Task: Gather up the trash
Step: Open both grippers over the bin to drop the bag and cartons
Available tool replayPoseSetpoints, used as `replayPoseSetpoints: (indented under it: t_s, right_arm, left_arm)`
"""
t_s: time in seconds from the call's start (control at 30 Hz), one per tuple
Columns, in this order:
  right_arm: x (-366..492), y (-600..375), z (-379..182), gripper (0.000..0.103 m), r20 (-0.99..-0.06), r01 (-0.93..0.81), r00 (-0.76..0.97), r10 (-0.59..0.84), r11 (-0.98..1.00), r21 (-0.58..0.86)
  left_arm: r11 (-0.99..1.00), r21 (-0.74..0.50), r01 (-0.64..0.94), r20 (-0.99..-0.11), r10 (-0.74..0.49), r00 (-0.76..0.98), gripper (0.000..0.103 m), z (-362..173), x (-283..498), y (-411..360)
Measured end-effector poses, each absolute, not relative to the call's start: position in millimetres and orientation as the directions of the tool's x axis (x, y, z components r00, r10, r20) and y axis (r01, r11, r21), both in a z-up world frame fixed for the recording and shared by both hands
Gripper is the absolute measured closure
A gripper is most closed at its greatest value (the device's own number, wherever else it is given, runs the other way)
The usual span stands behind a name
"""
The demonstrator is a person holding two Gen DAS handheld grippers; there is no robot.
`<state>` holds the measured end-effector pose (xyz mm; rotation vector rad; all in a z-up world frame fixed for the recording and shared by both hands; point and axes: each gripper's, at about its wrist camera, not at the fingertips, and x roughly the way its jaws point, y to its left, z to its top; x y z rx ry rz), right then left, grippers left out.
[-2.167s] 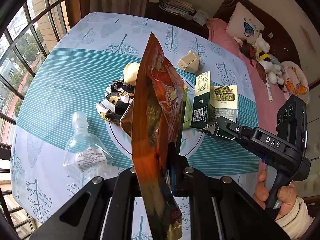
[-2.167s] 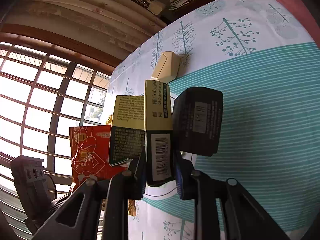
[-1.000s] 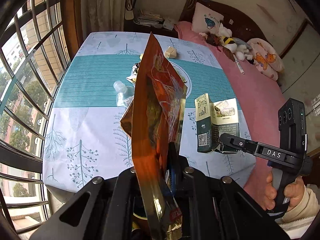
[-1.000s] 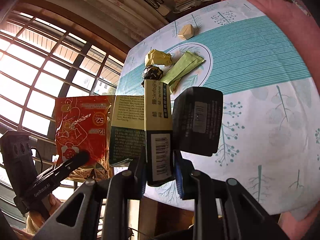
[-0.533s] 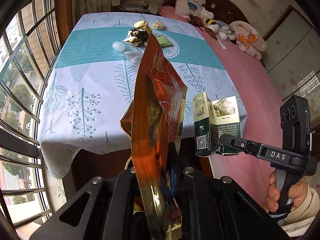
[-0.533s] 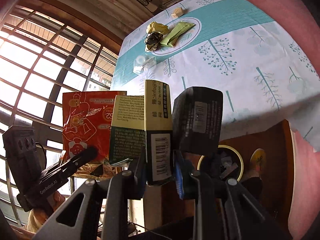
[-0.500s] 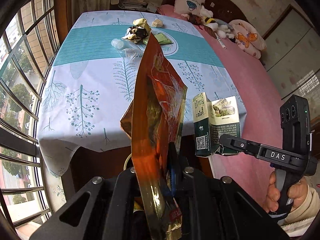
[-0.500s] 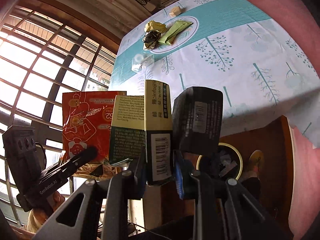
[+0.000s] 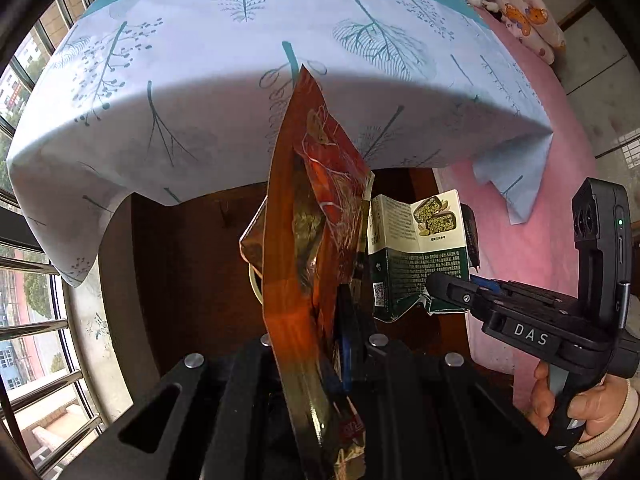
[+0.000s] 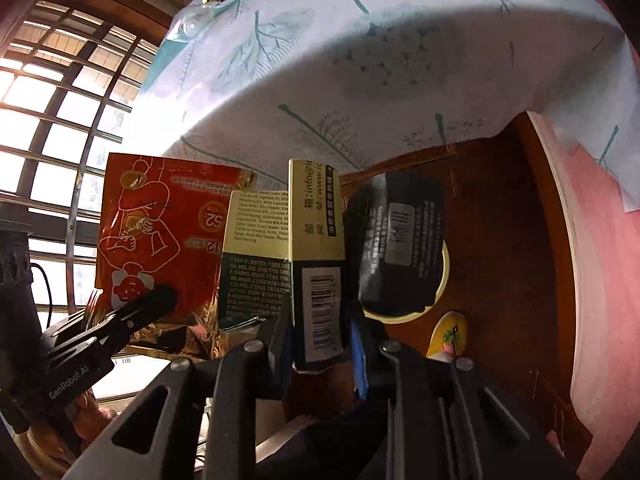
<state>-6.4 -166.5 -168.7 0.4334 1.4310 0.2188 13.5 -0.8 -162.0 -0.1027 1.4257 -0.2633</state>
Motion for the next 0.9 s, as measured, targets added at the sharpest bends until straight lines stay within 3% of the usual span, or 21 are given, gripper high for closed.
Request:
replayPoseSetpoints:
  t_s: [0.37, 0.47, 0.57, 0.63, 0.7, 0.77, 0.8, 0.83, 0.9]
  right_arm:
    - [3.5, -166.6, -325.4, 0.080, -0.956, 0.086, 0.028, 0.292, 0.952, 0.293]
    - [10.3, -163.4, -356.8, 0.080, -0.962, 0.066, 0.012, 0.273, 0.960, 0.273]
    - [17.4, -155.3, -378.8, 0.078, -0.965, 0.045, 0.000, 0.260, 0.964, 0.260]
    - [20.0, -150.5, -387.5, 0.076, -0.965, 0.034, -0.010, 0.261, 0.965, 0.260]
    - [21.4, -148.2, -390.9, 0.071, -0.965, 0.023, -0.008, 0.264, 0.964, 0.263]
    - [23.5, -148.6, -391.8, 0.060, -0.965, 0.018, -0.011, 0.262, 0.965, 0.262]
    - [24.5, -148.3, -391.0, 0.054, -0.965, 0.024, -0.012, 0.262, 0.965, 0.262]
    - [26.6, -148.2, -391.1, 0.054, -0.964, 0.032, -0.010, 0.266, 0.964, 0.266]
    - [26.9, -150.7, -389.5, 0.053, -0.962, 0.047, -0.009, 0.272, 0.961, 0.272]
  left_arm:
    - [0.979, -0.162, 0.120, -0.984, -0.170, 0.059, 0.093, -316.9, 33.5, -34.4]
    - [0.979, -0.152, 0.137, -0.985, -0.161, 0.059, 0.088, -347.0, 36.4, -36.5]
    - [0.980, -0.133, 0.147, -0.988, -0.143, 0.056, 0.075, -368.1, 37.5, -38.9]
    - [0.982, -0.125, 0.142, -0.989, -0.134, 0.055, 0.050, -374.9, 40.5, -43.4]
    - [0.985, -0.115, 0.130, -0.991, -0.124, 0.057, 0.033, -378.3, 40.9, -41.7]
    - [0.989, -0.103, 0.110, -0.992, -0.110, 0.065, 0.027, -378.5, 42.0, -38.7]
    - [0.990, -0.094, 0.102, -0.993, -0.101, 0.067, 0.017, -378.9, 42.9, -37.4]
    - [0.992, -0.087, 0.096, -0.993, -0.094, 0.069, 0.008, -377.9, 43.3, -34.7]
    - [0.993, -0.080, 0.087, -0.993, -0.087, 0.080, 0.003, -374.1, 42.3, -27.2]
